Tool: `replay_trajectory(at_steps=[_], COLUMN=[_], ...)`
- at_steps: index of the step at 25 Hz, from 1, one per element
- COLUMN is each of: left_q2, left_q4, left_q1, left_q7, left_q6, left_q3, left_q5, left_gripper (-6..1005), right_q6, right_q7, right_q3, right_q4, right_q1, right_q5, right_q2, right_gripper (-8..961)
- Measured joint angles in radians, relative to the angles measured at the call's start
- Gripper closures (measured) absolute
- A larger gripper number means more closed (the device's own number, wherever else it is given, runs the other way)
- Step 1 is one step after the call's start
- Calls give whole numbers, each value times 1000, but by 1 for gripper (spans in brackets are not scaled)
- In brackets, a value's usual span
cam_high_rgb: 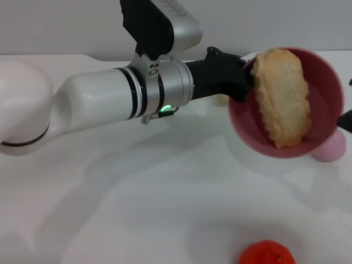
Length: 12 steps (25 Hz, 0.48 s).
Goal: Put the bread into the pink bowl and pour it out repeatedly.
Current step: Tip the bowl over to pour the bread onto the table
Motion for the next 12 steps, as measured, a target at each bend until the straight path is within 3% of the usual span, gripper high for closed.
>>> replay_trajectory(at_steps=[7,12], left_q2=[2,-1], left_q4=[-4,-13], left_q1=[-1,4], left_q7=[52,136], left_q6=[-29,-174], left_q3=[-3,47], left_q5=[9,14], left_gripper=[958,958], right_q6=[-18,-20], right_q7=[1,1], right_q3=[-6,-6], right_q4=[-9,-7], right_q1=[0,0], right_q5=[-22,-23], right_q2=[-2,-1], right_gripper=[472,472])
